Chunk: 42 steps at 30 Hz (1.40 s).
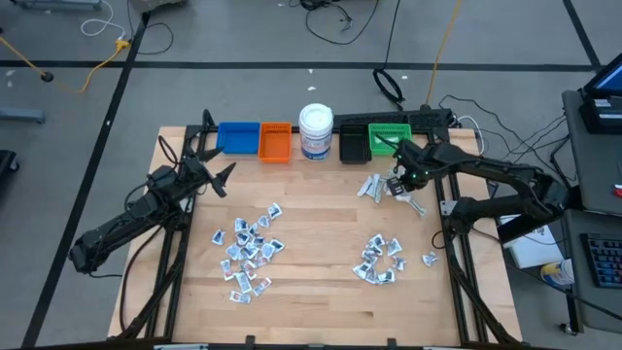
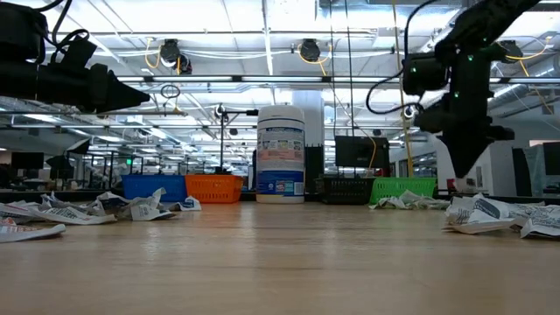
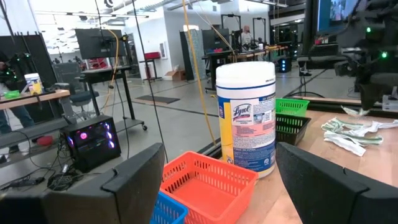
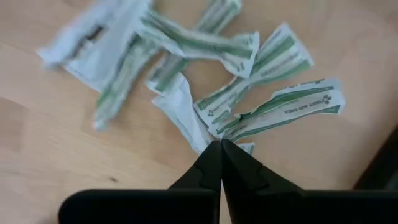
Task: Pick & Place First Aid Supplies
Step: Put the bandage into the green bin
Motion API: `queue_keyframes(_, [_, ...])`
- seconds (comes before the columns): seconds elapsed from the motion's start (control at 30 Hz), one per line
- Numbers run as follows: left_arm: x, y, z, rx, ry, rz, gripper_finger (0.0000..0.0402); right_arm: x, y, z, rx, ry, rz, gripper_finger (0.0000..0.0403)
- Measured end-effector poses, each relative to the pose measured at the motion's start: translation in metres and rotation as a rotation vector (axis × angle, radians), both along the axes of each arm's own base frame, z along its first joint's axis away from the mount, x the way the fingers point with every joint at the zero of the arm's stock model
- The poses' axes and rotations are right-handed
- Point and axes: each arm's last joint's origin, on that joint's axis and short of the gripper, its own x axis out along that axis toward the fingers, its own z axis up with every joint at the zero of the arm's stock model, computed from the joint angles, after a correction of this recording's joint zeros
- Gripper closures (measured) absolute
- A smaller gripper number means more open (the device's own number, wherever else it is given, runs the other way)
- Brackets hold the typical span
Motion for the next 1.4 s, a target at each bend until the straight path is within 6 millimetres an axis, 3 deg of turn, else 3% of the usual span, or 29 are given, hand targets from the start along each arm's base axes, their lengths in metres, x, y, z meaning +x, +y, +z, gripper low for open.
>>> queue_keyframes(0.33, [0.0, 0.0, 0.0, 0.0, 0.0, 0.0, 0.0092, 0.012, -0.008, 0.059, -0.054, -0.074, 0.004, 0.0403])
queue_keyframes(0.47, [0.0, 0.0, 0.0, 0.0, 0.0, 0.0, 0.0092, 0.015, -0.011, 0.07, -0.073, -0.103, 0.009, 0.0403])
queue_keyframes(0.67, [0.0, 0.0, 0.0, 0.0, 0.0, 0.0, 0.0092, 0.027, -0.035, 0.061, -0.079, -0.082, 0.016, 0.0403])
queue_keyframes(0.87, [0.0, 0.0, 0.0, 0.0, 0.0, 0.0, 0.0092, 0.036, -0.076, 0.048, -0.079, -0.047, -0.006, 0.0403])
queue_keyframes(1.2, [0.0, 0.0, 0.0, 0.0, 0.001, 0.0, 0.0092, 0.053, -0.15, 0.05, -0.096, -0.029, -0.042, 0.0403])
queue_keyframes(1.4, [0.0, 0.0, 0.0, 0.0, 0.0, 0.0, 0.0092, 0.056, -0.165, 0.043, -0.078, -0.01, -0.048, 0.0403])
